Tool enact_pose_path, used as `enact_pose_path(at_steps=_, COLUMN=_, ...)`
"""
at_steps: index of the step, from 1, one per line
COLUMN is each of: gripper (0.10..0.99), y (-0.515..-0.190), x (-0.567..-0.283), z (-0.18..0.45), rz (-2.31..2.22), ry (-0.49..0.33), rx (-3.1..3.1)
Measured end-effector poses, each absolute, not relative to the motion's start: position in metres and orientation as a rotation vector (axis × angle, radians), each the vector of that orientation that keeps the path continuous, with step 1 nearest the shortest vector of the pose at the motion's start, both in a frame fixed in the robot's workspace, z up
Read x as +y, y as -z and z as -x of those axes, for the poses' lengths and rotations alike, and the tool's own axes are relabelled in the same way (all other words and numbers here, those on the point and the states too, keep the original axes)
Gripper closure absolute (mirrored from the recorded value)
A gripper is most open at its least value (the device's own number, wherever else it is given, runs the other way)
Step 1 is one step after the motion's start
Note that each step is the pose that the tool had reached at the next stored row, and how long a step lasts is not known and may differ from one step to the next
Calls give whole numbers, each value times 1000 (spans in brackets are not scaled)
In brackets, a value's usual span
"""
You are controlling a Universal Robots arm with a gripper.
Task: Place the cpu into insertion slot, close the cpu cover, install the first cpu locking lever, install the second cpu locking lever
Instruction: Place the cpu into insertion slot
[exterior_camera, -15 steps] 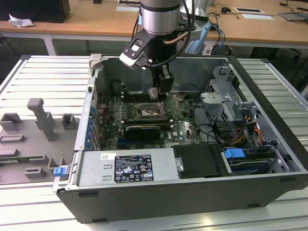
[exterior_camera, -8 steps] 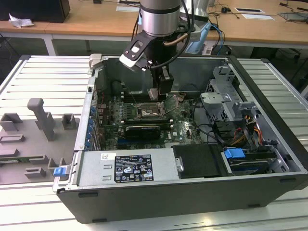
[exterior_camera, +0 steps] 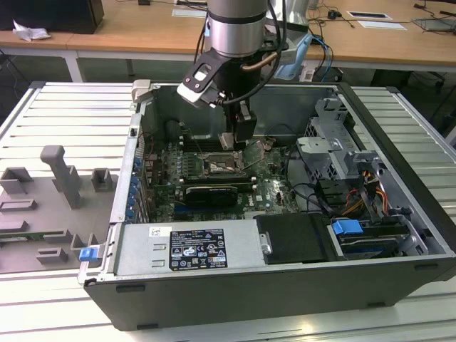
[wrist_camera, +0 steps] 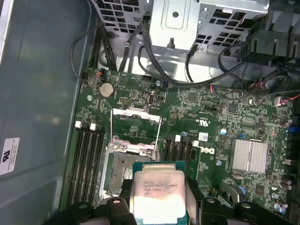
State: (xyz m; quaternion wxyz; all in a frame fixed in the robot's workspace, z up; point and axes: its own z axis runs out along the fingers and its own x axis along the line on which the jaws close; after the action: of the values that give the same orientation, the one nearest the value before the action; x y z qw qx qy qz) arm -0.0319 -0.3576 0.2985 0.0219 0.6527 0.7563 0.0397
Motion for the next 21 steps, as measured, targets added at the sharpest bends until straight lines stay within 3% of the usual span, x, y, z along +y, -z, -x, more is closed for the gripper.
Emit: enact_pose_path(at_steps=21, gripper=557, y=-282, x=-356, z=36, rz=-2106, ry=-120, rx=2265)
